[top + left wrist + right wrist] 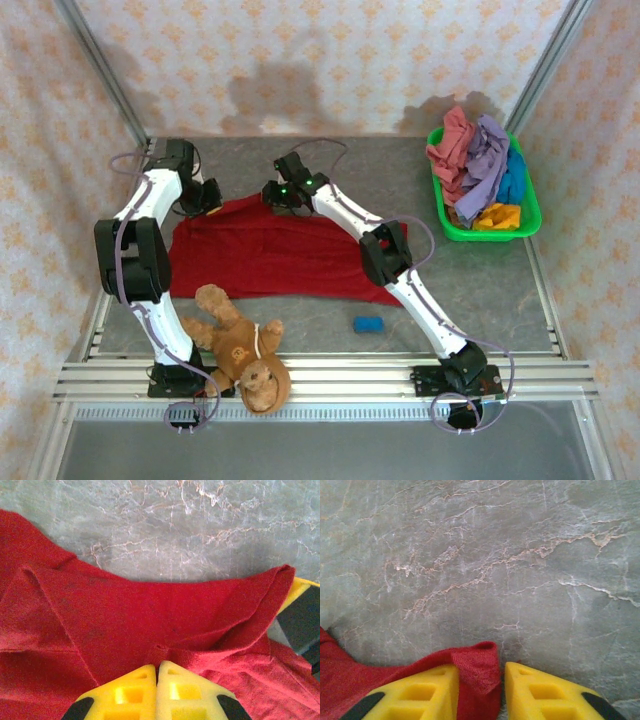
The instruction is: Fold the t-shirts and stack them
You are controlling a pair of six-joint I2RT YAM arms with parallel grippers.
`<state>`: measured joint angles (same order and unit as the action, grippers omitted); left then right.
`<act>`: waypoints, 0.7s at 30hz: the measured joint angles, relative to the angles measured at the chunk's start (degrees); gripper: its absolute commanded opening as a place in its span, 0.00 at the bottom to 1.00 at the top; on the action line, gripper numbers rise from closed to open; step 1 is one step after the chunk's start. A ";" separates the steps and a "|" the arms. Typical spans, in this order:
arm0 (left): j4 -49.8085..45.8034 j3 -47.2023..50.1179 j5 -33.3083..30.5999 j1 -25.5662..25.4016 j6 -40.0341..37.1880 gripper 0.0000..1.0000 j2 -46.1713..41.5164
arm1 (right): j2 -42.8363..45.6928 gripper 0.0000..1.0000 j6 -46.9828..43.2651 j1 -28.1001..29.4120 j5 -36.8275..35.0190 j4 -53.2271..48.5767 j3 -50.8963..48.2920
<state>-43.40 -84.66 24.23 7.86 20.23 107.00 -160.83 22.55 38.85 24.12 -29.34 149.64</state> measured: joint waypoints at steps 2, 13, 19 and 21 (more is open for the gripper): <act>0.50 1.33 0.09 -0.07 0.31 0.00 -0.74 | 0.00 0.11 -0.44 0.00 -0.44 -0.48 0.00; 0.81 2.69 0.39 -0.04 0.44 0.00 -2.75 | 3.43 0.00 -3.41 0.02 -0.52 -2.58 -4.48; -0.24 2.67 -0.74 0.00 -0.33 0.00 -4.31 | 10.91 0.00 -4.04 0.02 0.85 -2.75 -12.22; -1.03 2.67 -1.44 0.00 -0.83 0.00 -5.42 | 14.32 0.00 -4.17 0.02 1.49 -1.92 -16.02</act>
<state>-44.42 -82.00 22.79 7.86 19.40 101.58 -146.52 18.37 38.87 25.61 -31.27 133.62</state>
